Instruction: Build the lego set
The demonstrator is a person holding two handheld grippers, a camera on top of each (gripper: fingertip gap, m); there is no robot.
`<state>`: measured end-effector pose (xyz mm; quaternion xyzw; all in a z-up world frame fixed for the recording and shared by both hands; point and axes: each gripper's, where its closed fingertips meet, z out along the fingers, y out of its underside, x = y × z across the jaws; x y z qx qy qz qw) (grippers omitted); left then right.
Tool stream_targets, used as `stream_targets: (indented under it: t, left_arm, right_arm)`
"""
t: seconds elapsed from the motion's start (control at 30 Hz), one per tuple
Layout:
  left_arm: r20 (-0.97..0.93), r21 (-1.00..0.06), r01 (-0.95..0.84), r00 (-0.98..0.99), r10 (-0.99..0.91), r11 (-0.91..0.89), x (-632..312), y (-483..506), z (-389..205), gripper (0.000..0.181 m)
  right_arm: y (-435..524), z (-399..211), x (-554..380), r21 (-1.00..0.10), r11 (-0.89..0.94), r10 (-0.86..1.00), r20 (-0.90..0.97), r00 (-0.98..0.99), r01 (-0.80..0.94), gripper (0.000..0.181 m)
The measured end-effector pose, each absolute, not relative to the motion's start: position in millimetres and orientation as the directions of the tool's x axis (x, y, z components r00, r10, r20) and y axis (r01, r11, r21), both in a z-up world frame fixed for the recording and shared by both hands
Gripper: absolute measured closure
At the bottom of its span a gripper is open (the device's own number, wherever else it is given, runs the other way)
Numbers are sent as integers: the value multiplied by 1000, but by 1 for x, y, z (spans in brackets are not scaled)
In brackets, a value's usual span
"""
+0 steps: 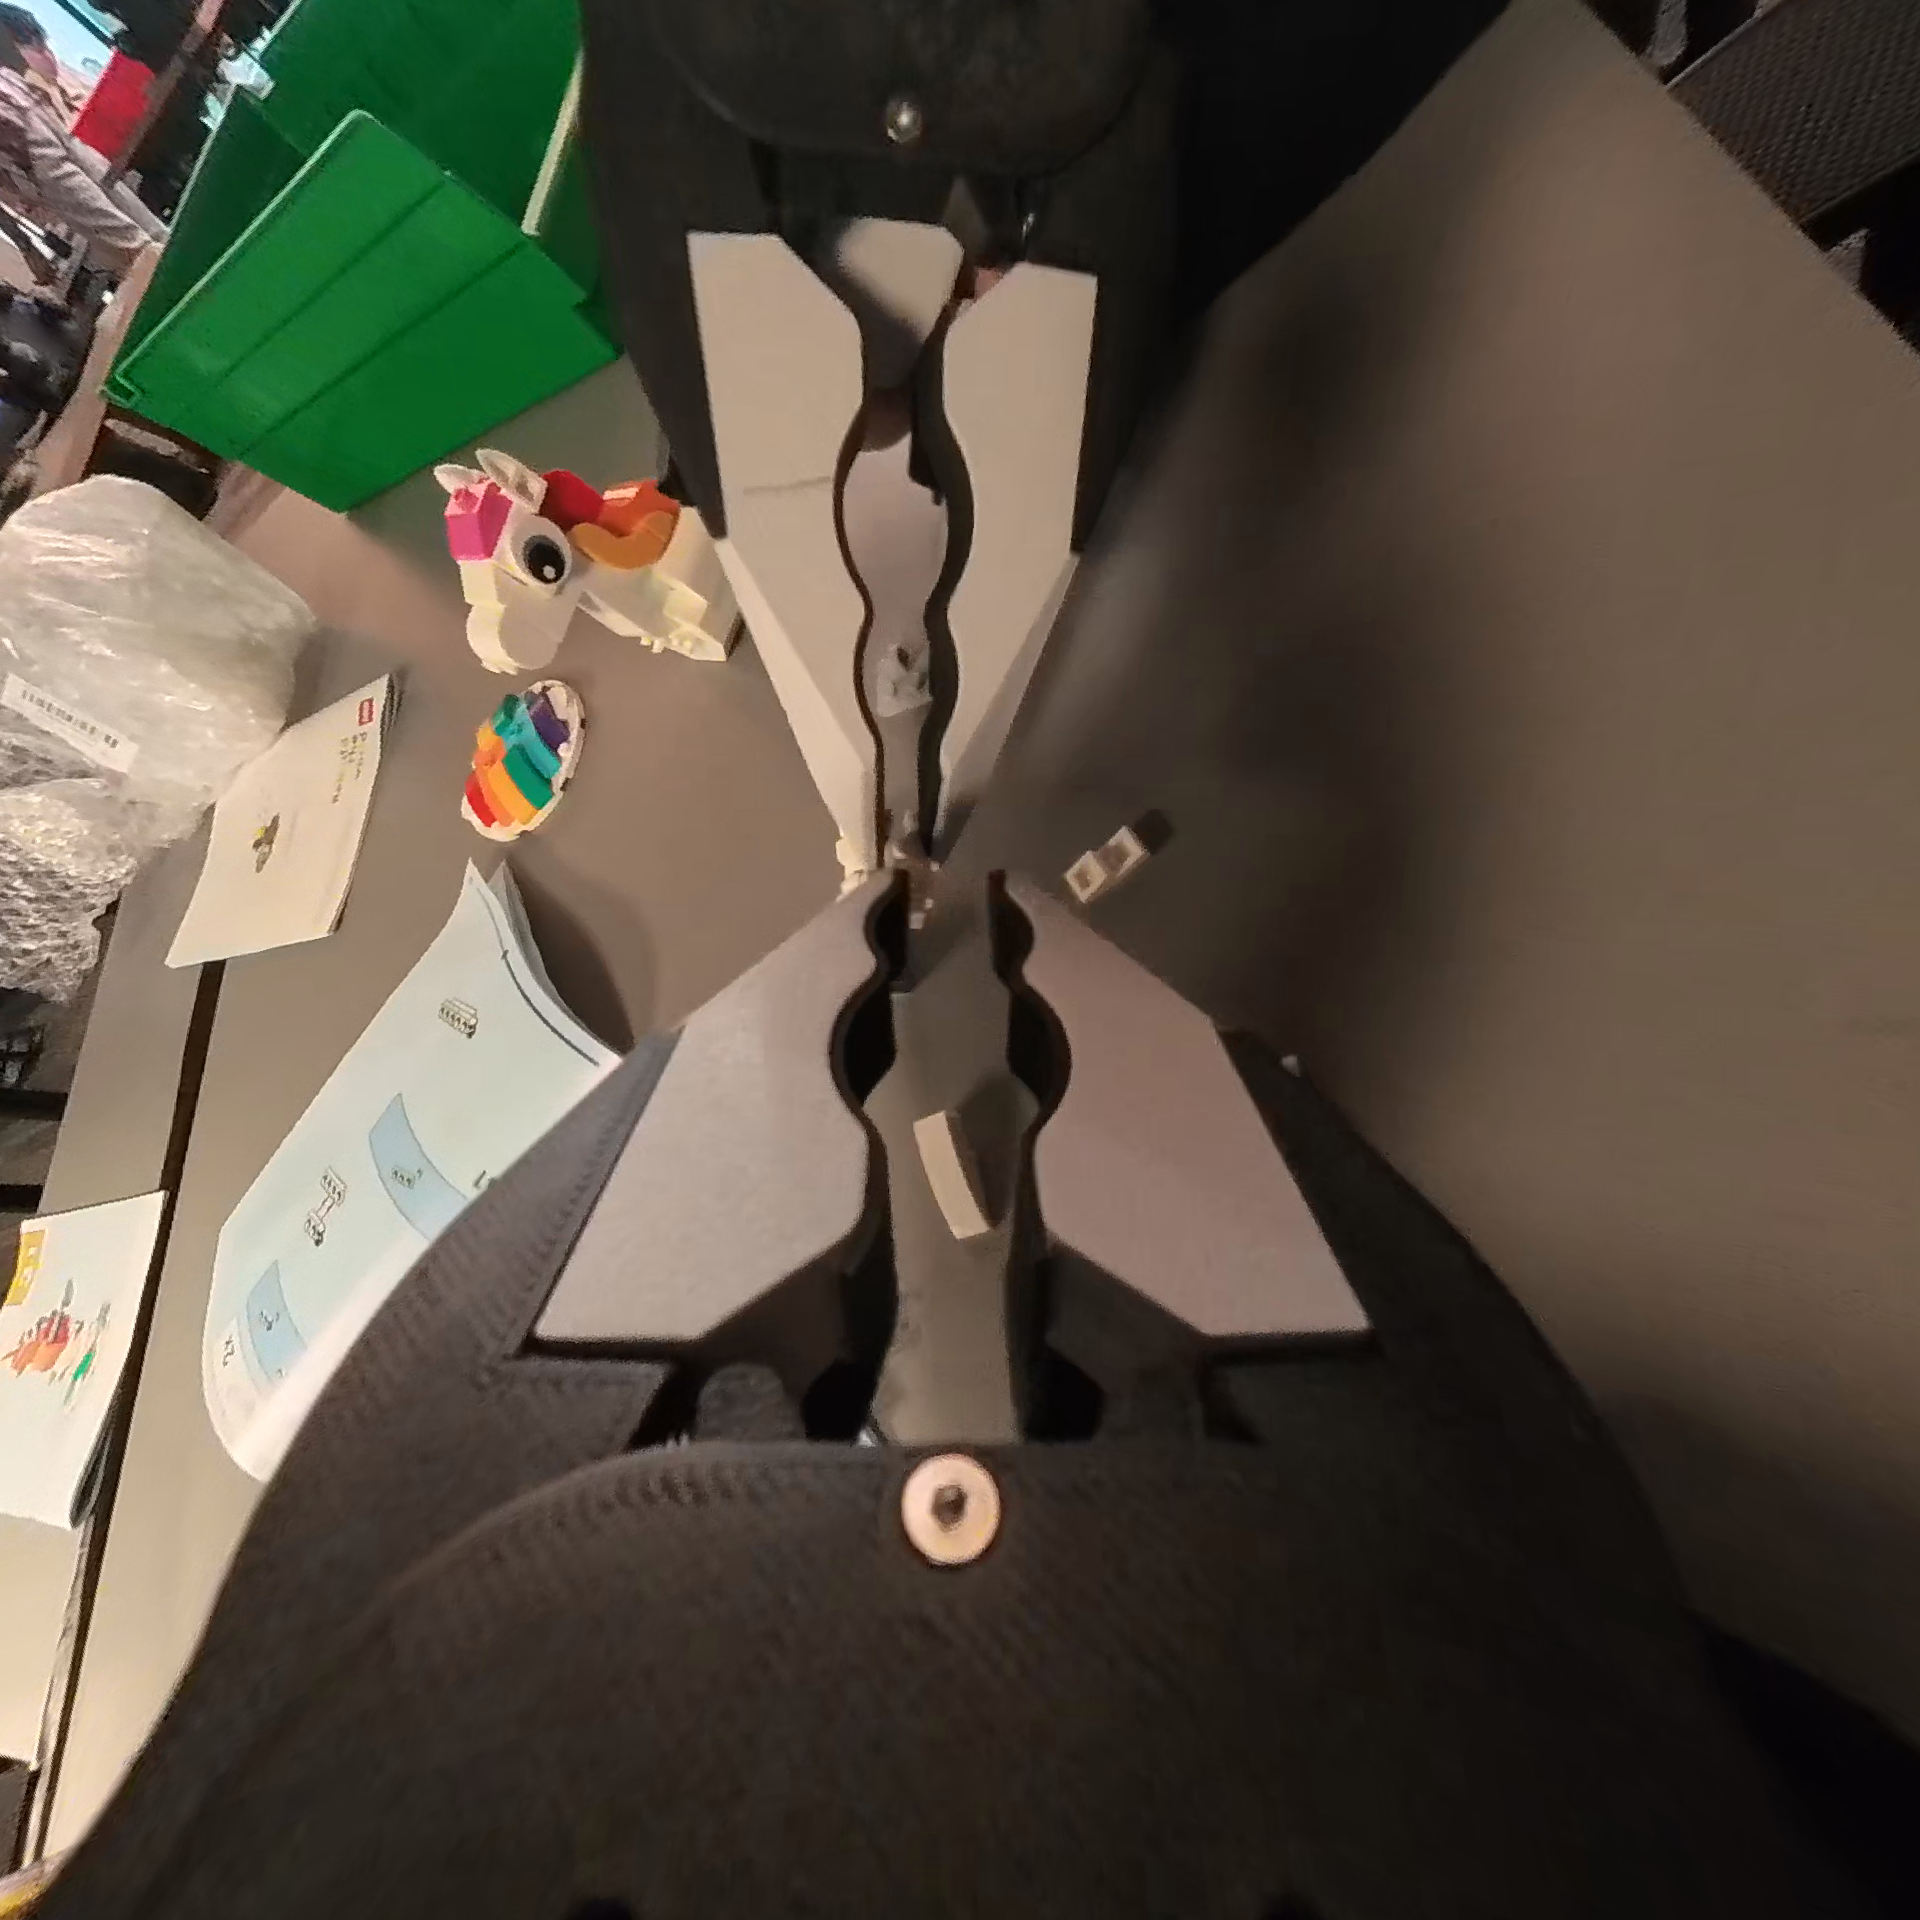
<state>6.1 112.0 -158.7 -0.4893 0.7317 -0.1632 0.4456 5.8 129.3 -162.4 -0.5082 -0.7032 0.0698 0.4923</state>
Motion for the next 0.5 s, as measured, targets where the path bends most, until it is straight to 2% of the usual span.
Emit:
stream_targets:
  t: [0.03, 0.07, 0.23, 0.3, 0.5]
  left_arm:
    - [-498, -675, -571, -116, -859, 468, 6, 113, -158, 173]
    - [-505, -672, -575, -105, -856, 467, 6, 116, -157, 181]
    - [-486, -679, -587, -89, -869, 440, 4, 118, -157, 181]
    - [-493, -687, -577, -76, -867, 441, 5, 119, -154, 175]
    - [-481, -683, -598, -62, -874, 419, 4, 123, -156, 179]
  right_arm:
    - [128, -162, 5, -606, 471, 789, 614, 0, 641, 175]
    - [127, -162, 5, -613, 469, 794, 608, -1, 636, 175]
    - [127, -162, 4, -628, 461, 802, 597, 7, 627, 175]
    - [128, -159, 4, -642, 453, 808, 589, 19, 618, 175]
    - [130, -158, 5, -659, 442, 815, 578, 33, 609, 175]
